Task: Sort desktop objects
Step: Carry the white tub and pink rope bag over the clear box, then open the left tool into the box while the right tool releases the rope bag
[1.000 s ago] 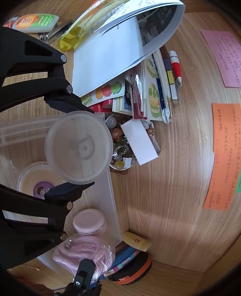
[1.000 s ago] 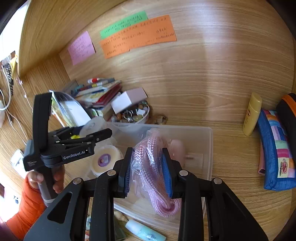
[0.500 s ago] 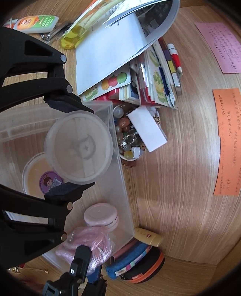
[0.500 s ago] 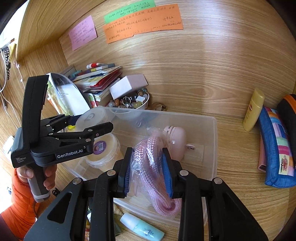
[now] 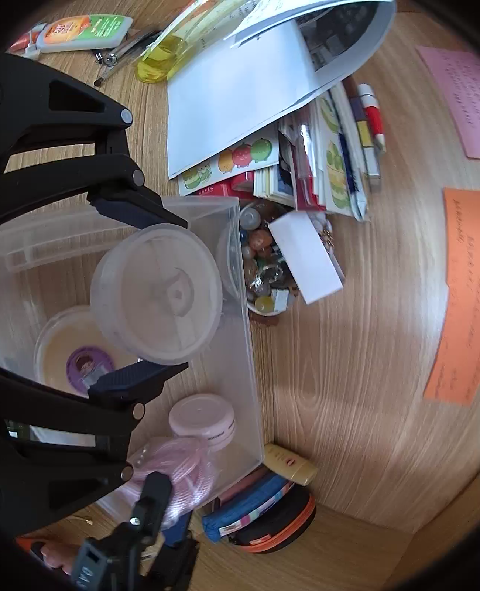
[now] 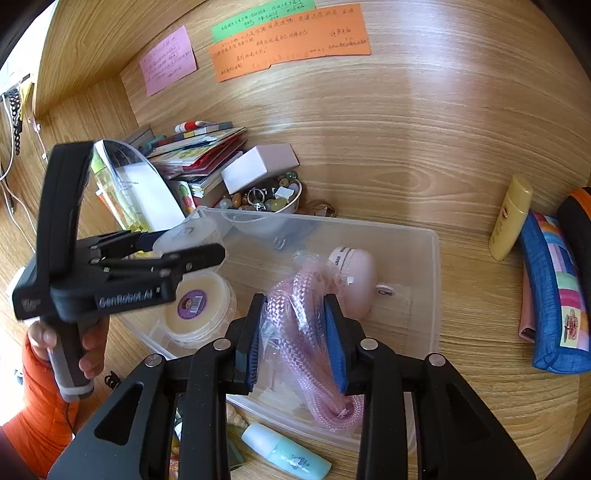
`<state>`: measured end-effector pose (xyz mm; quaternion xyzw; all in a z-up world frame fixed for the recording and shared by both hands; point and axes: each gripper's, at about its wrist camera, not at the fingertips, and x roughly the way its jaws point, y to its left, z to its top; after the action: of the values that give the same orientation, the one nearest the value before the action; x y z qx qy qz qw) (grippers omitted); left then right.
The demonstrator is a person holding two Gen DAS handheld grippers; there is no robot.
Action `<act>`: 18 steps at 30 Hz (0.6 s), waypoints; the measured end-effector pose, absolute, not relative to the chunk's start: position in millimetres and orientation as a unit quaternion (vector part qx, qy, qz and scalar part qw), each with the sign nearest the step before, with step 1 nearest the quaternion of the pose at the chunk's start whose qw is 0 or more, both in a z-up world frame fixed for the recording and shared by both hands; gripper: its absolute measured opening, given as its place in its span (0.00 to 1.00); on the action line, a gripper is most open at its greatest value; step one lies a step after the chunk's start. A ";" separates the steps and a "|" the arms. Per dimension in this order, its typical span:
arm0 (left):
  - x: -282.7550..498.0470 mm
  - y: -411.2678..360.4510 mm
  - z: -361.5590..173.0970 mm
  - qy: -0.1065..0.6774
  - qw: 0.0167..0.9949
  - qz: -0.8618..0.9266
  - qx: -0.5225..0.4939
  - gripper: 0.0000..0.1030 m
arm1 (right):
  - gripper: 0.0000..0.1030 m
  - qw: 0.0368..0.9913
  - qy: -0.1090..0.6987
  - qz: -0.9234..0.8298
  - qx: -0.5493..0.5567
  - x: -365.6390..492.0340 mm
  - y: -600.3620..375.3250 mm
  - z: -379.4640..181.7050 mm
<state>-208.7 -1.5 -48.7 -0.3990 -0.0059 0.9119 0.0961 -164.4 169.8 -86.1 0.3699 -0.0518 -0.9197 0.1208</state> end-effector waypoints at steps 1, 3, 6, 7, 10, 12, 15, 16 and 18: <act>-211.2 -1.0 -48.5 -0.003 0.094 0.911 -0.403 0.63 | 0.29 0.123 -0.051 -0.919 0.371 -164.7 168.9 -86.9; -214.5 2.0 -48.3 0.004 0.091 0.908 -0.409 0.63 | 0.29 0.124 -0.048 -0.918 0.373 -165.1 166.7 -88.6; -219.8 10.5 -50.2 0.027 0.089 0.902 -0.421 0.63 | 0.30 0.125 -0.040 -0.918 0.374 -165.2 163.7 -90.7; -221.3 13.6 -51.1 0.037 0.087 0.900 -0.425 0.63 | 0.30 0.126 -0.039 -0.917 0.376 -165.9 163.1 -91.6; -223.2 22.0 -54.9 0.060 0.082 0.896 -0.433 0.63 | 0.32 0.129 -0.034 -0.915 0.381 -167.6 160.7 -94.9; -224.3 25.4 -56.6 0.062 0.082 0.894 -0.437 0.63 | 0.32 0.130 -0.028 -0.914 0.384 -168.1 158.5 -96.9; -228.6 24.8 -59.1 0.049 0.090 0.886 -0.451 0.63 | 0.32 0.130 -0.020 -0.913 0.385 -167.9 155.0 -98.6; -229.8 25.4 -59.6 0.052 0.090 0.885 -0.454 0.63 | 0.33 0.130 -0.017 -0.913 0.387 -168.2 153.7 -99.2; -229.9 27.9 -59.6 0.059 0.088 0.884 -0.454 0.64 | 0.33 0.130 -0.011 -0.912 0.390 -169.0 150.5 -101.1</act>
<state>-229.9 27.9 -59.6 -0.4544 0.0585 0.8845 0.0883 -169.0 150.5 -101.1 0.3897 -0.0111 -0.9116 0.1304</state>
